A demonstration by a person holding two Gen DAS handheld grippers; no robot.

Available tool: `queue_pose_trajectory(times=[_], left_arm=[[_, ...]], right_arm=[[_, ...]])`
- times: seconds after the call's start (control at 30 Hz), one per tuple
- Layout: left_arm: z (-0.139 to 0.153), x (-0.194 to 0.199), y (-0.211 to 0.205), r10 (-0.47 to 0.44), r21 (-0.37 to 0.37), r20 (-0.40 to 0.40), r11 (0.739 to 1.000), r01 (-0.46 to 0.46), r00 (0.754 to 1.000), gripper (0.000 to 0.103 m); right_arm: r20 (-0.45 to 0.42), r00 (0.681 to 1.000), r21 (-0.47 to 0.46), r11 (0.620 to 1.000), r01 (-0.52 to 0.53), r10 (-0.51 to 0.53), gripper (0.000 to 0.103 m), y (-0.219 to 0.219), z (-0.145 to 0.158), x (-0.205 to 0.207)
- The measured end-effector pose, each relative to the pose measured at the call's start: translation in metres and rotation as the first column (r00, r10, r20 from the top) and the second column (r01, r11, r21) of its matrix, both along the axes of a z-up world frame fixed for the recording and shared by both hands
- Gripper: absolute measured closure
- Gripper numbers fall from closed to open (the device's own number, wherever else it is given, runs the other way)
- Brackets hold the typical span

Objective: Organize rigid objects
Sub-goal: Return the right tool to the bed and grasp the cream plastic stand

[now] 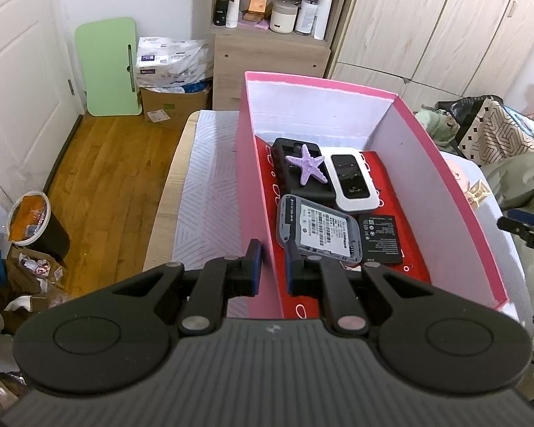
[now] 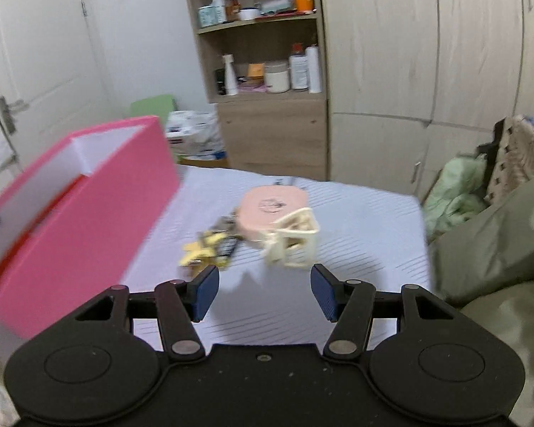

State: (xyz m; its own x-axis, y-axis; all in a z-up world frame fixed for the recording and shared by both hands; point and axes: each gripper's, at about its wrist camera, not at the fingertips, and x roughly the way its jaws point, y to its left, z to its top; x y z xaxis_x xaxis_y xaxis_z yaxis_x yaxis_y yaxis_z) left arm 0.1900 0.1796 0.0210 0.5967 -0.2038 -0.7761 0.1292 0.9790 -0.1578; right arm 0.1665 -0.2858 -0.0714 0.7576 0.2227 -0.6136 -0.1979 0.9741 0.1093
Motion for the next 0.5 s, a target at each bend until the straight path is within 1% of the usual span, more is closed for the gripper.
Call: queue_pose_trajectory(times=[0.07,0.3,0.47,0.5], left_arm=[[0.000,0.000,-0.001,0.003,0.006,-0.001,1.000,-0.003,1.000,0.092],[0.002,0.001,-0.005,0.003,0.035,-0.009,0.999,-0.003,1.000,0.092],[0.002,-0.001,-0.005,0.000,0.044,-0.010,0.999,0.000,1.000,0.092],[0.003,0.000,-0.005,0.001,0.045,-0.011,0.999,0.000,1.000,0.092]], right_arm=[[0.016,1.000,-0.034,0.999,-0.010,0.011,0.041,0.000,-0.007,0.009],[0.079,0.996,-0.084,0.996,-0.034,0.041,0.041,0.001,-0.024,0.035],[0.105,0.994,-0.087,0.996,-0.025,0.034,0.041,0.001,-0.034,0.041],[0.110,0.993,-0.083,0.996,-0.027,0.036,0.047,0.001,-0.034,0.040]])
